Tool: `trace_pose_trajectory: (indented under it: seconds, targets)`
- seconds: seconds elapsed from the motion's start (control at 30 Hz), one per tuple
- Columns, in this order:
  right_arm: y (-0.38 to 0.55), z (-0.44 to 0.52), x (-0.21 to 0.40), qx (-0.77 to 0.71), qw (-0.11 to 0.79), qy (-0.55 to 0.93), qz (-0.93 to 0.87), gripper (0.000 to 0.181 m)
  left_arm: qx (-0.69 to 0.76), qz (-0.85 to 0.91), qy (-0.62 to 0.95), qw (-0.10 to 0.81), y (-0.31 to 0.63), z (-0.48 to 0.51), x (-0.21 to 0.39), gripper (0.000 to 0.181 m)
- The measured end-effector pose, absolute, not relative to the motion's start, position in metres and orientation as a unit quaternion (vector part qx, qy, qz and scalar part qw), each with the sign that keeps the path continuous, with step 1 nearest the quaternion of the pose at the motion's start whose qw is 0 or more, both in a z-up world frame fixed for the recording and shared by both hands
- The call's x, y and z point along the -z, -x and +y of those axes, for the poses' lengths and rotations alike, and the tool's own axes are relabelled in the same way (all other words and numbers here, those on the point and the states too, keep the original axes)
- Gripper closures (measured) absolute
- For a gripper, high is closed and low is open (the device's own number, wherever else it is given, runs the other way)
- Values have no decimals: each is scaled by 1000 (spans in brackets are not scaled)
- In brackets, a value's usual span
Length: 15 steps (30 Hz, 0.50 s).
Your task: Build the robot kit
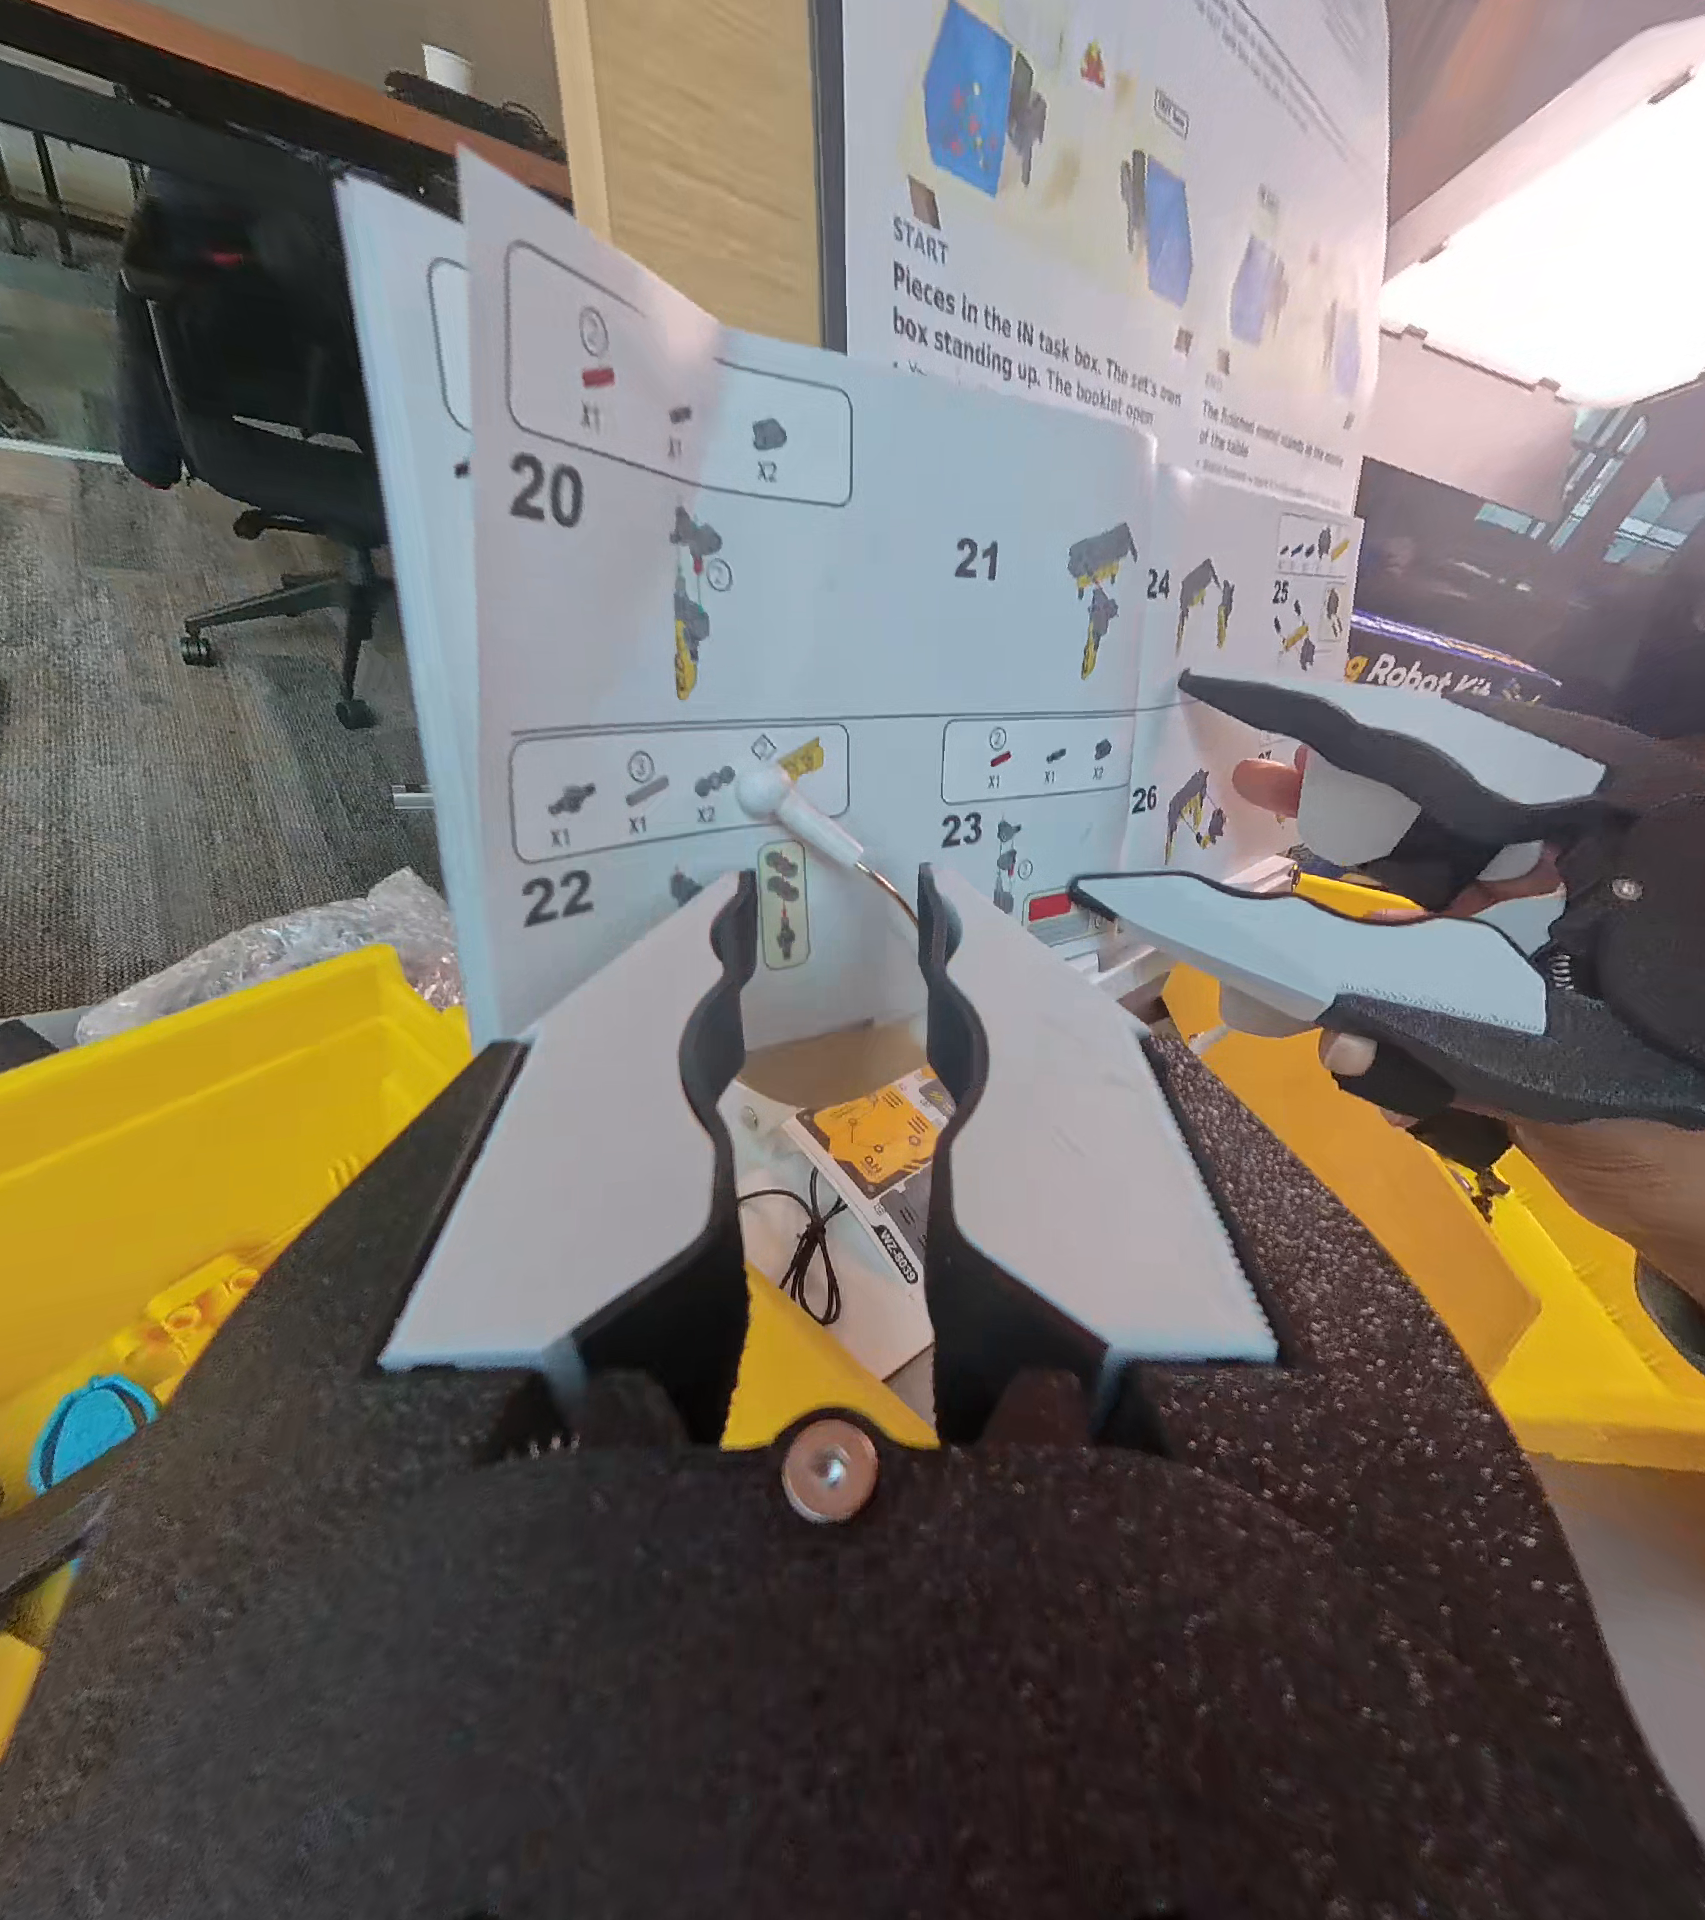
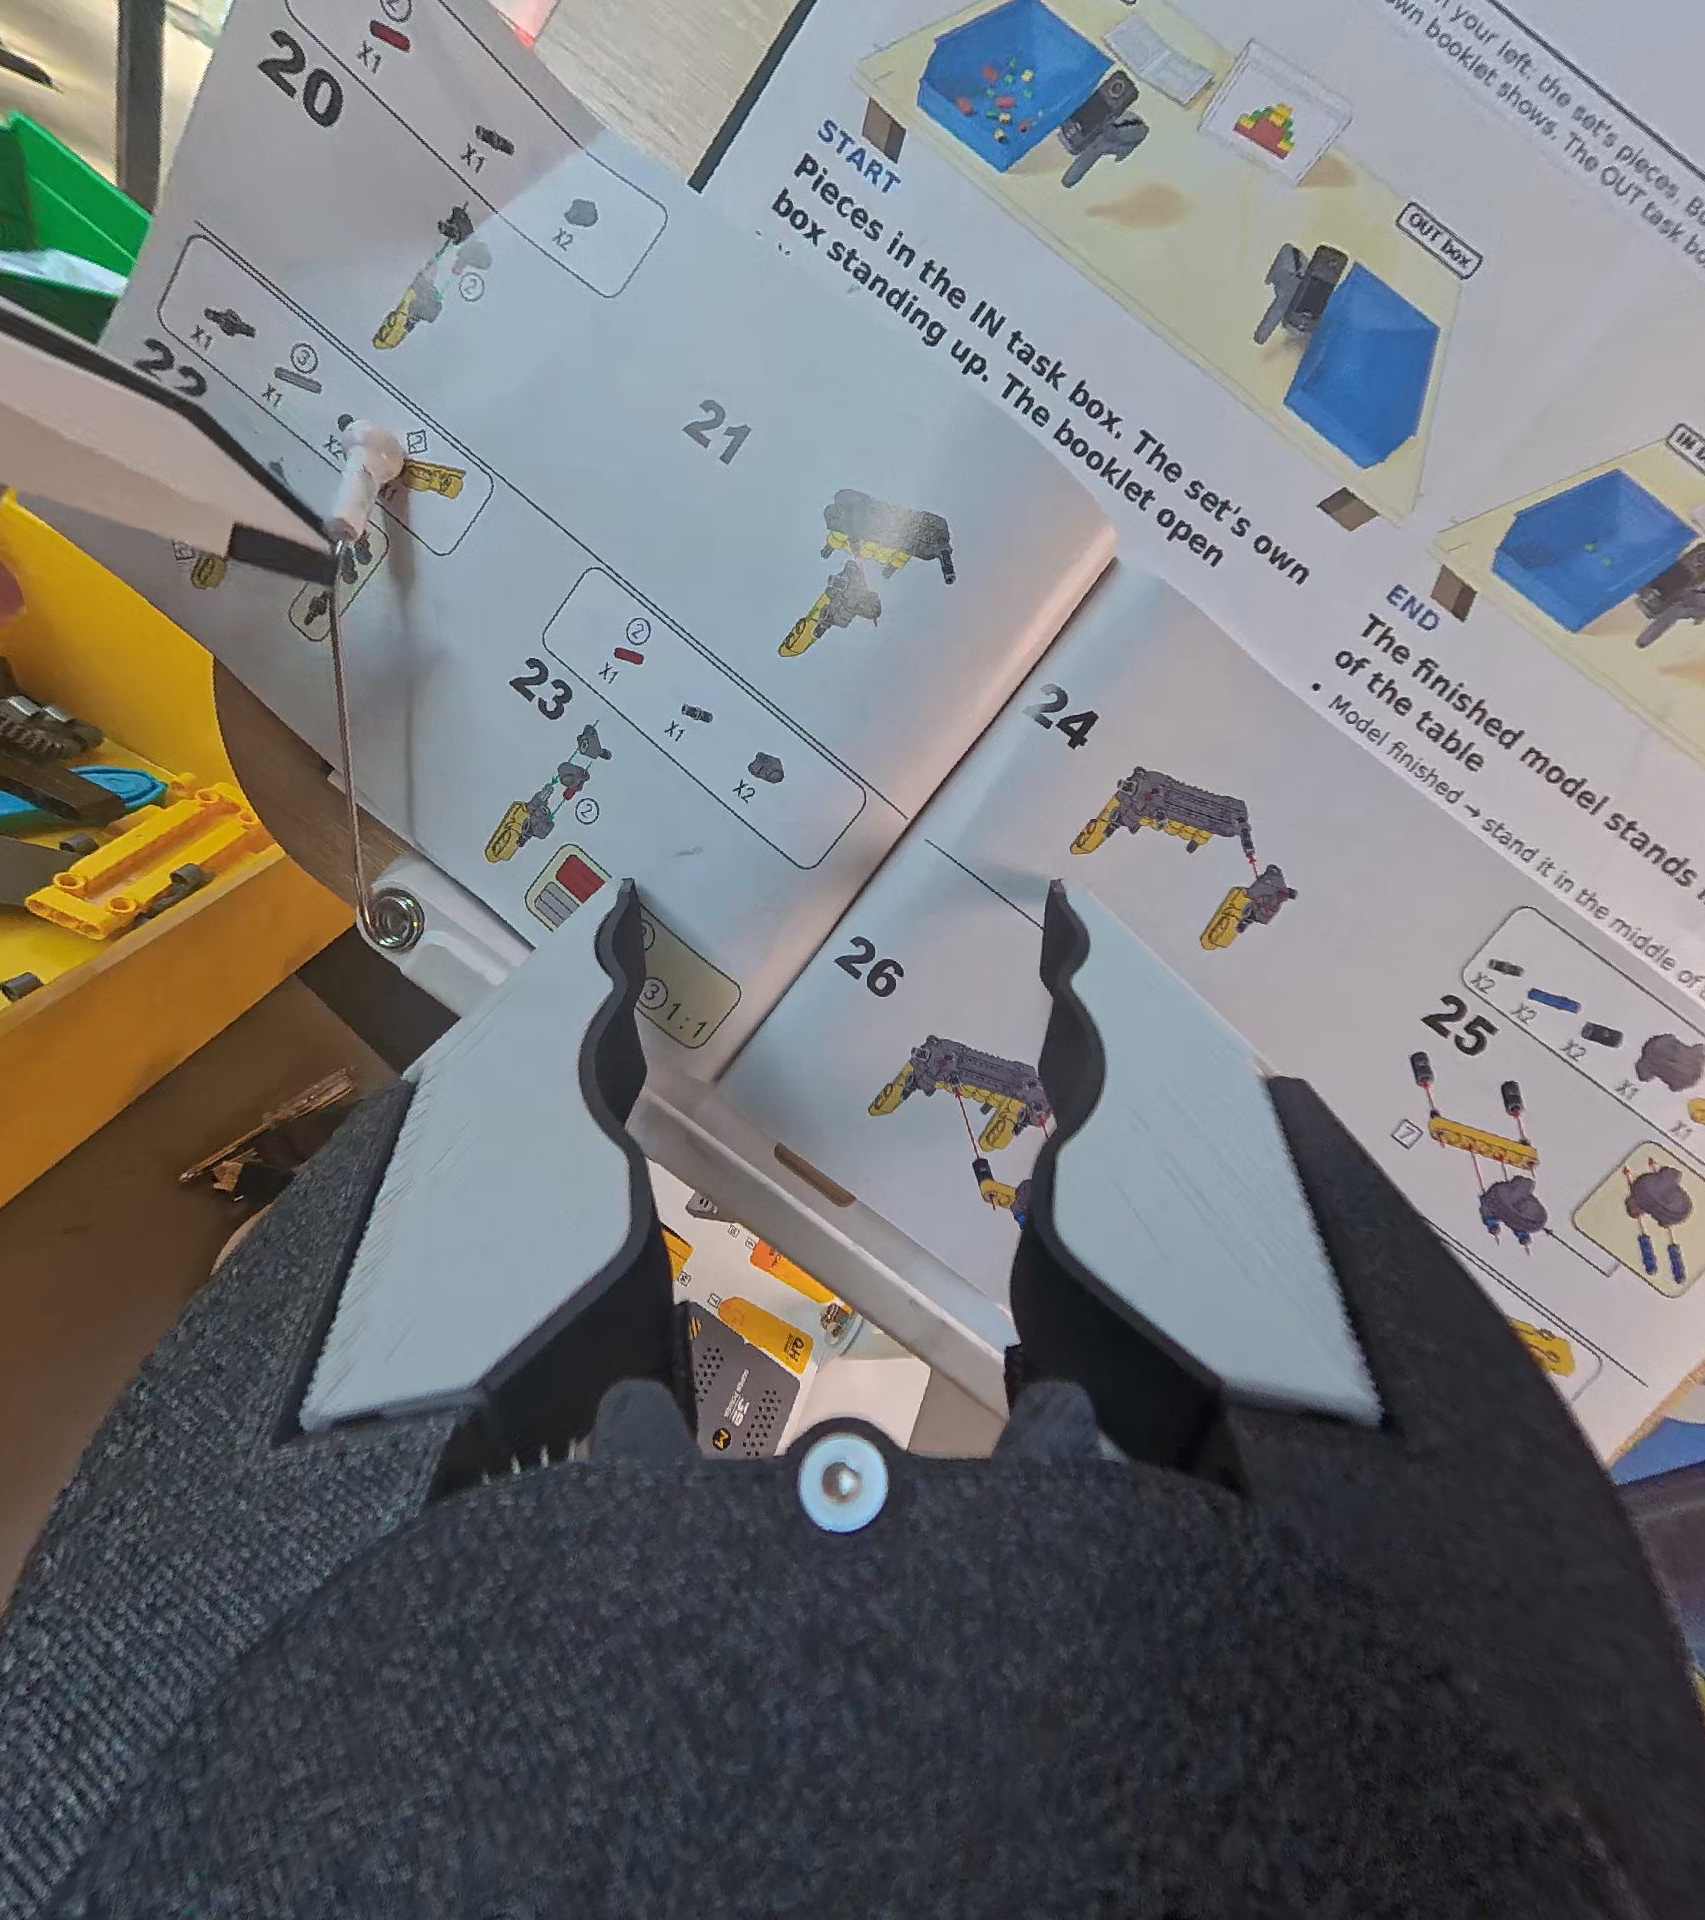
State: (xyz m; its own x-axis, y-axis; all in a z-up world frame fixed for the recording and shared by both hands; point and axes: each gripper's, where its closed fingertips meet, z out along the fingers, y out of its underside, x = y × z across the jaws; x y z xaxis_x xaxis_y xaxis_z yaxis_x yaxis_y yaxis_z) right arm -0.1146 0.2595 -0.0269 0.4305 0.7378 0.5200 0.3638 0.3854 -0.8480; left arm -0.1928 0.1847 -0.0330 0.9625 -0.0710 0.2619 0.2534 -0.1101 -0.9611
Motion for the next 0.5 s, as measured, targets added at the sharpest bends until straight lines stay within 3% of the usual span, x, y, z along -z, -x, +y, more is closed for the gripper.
trace_pose_trajectory:
  seconds: [0.1,0.17,0.27,0.37,0.43,0.5]
  targets:
    - [116,261,27,-143,656,537,-511,104,102,-58,744,657,183,193,40,153]
    - [117,260,27,-150,651,539,-512,102,74,-43,748,658,178,201,35,174]
    - [117,257,30,-156,642,533,-529,97,64,25,761,645,148,217,23,181]
    - [118,251,36,-159,624,517,-565,86,-18,170,786,594,109,235,39,181]
    - [115,249,40,-144,620,498,-590,92,-77,234,785,569,102,243,49,181]
    - [113,243,49,-156,600,491,-612,89,-33,252,793,553,95,241,55,181]
